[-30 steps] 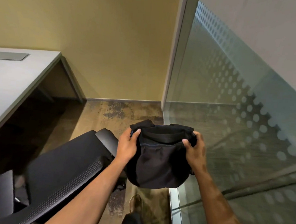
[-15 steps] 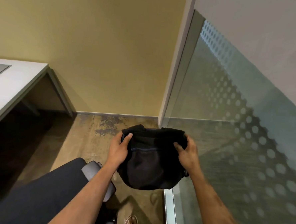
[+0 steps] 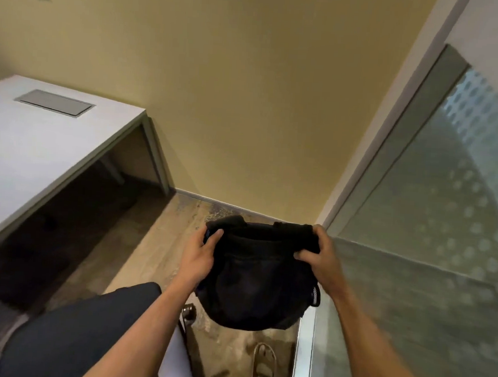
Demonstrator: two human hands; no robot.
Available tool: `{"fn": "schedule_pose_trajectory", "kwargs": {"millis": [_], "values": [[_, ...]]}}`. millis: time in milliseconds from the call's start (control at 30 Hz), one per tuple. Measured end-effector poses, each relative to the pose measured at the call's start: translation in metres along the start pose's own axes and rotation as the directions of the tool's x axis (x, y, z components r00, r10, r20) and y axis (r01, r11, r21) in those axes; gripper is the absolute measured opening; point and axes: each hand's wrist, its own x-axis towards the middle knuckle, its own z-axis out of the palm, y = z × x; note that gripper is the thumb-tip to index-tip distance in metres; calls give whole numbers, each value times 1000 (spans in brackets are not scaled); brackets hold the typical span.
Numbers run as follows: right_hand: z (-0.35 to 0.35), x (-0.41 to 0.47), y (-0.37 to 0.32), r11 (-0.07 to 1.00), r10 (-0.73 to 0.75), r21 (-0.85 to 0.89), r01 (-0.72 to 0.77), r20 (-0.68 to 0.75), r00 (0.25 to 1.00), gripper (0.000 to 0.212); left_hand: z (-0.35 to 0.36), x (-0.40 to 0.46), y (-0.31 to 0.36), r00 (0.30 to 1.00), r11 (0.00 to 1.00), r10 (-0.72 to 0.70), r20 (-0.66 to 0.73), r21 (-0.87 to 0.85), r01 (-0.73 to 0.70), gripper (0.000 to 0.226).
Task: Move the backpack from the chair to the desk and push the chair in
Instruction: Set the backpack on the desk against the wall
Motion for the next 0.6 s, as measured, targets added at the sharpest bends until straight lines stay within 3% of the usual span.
{"fn": "schedule_pose_trajectory", "kwargs": {"millis": [100,233,367,600], "values": [[3,54,-6,997,19,69,-30,144,989,40,-6,24,2,993,1000,-1,-120,15,3,19],[25,120,-22,987,-40,161,-5,277,960,24,-23,55,11,967,998,57,-247,38,-49,31],[56,171,-37,973,-102,231,21,345,933,30,-48,84,15,934,998,54,-354,58,-35,30],[128,269,-54,970,-151,235,66,364,919,9,-103,158,19,881,995,56,-469,99,-11,18]]}}
